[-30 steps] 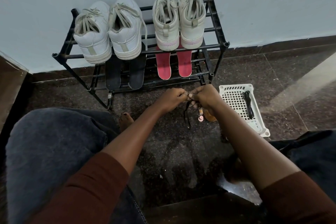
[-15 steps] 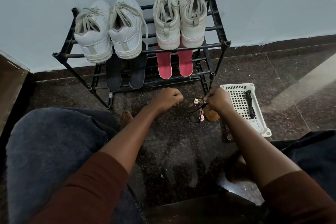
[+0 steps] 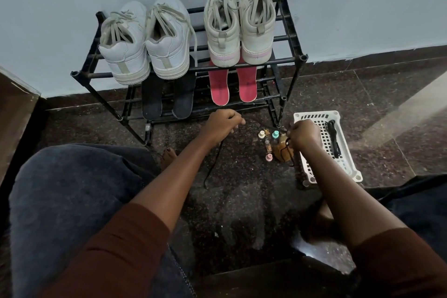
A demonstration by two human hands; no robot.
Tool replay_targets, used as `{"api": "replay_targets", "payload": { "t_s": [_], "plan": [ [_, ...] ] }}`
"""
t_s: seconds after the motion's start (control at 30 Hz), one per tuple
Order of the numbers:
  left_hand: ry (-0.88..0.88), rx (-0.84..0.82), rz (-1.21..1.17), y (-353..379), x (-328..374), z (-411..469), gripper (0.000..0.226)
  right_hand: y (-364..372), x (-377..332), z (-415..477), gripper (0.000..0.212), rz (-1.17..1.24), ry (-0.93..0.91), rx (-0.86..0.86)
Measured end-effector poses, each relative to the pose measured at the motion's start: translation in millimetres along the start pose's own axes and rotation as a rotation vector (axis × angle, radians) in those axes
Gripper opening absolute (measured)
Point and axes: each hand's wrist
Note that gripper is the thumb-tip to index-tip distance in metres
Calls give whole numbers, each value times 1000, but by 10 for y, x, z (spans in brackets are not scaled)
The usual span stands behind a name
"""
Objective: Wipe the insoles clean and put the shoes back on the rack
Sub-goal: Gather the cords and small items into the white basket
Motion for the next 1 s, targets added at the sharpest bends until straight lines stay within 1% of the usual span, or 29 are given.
{"api": "replay_targets", "payload": {
  "t_s": [0.03, 0.13, 0.17, 0.2, 0.27, 0.3, 0.37, 0.47, 0.63, 0.73, 0.83, 0.93, 1.0],
  "plan": [
    [1, -19, 13, 14, 14, -2, 26, 13, -69, -29, 18, 38, -47, -33],
    [16, -67, 35, 45, 44, -11, 24, 70, -330, -203, 20, 338, -157, -234],
    [24, -74, 46, 54, 53, -13, 23, 90, -412, -260, 21, 378, -199, -295],
    [34, -75, 58, 59, 63, -14, 22, 113, -480, -309, 19, 369, -245, -336],
    [44, -70, 56, 66, 84, -13, 23, 135, -580, -371, 12, 298, -306, -357],
    [42, -74, 40, 62, 88, -15, 23, 139, -599, -378, 11, 274, -310, -352],
    [41, -91, 20, 46, 83, -25, 23, 142, -573, -341, 18, 267, -272, -339],
    [46, -105, 79, -4, 34, -35, 27, 134, -494, -267, 24, 222, -224, -291],
    [6, -51, 91, -88, -66, -7, 28, 86, -332, -144, 24, 146, -180, -132],
    [4, -27, 65, -95, -65, -1, 27, 67, -216, -73, 23, 133, -129, -98],
    [-4, -7, 43, -94, -85, 7, 26, 65, -119, -19, 32, 93, -72, -81],
    [-15, 22, 43, -121, -114, 16, 24, 47, -35, 9, 28, 49, -51, -70],
    [-20, 49, 30, -131, -129, 30, 25, 30, 13, 26, 17, 19, -33, -45]
  ]
}}
Point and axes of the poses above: each hand's wrist, its own z-axis towards the middle knuckle, its own y-axis out of the palm, x = y × z, and after that the axes turned 5 degrees about z, right-handed
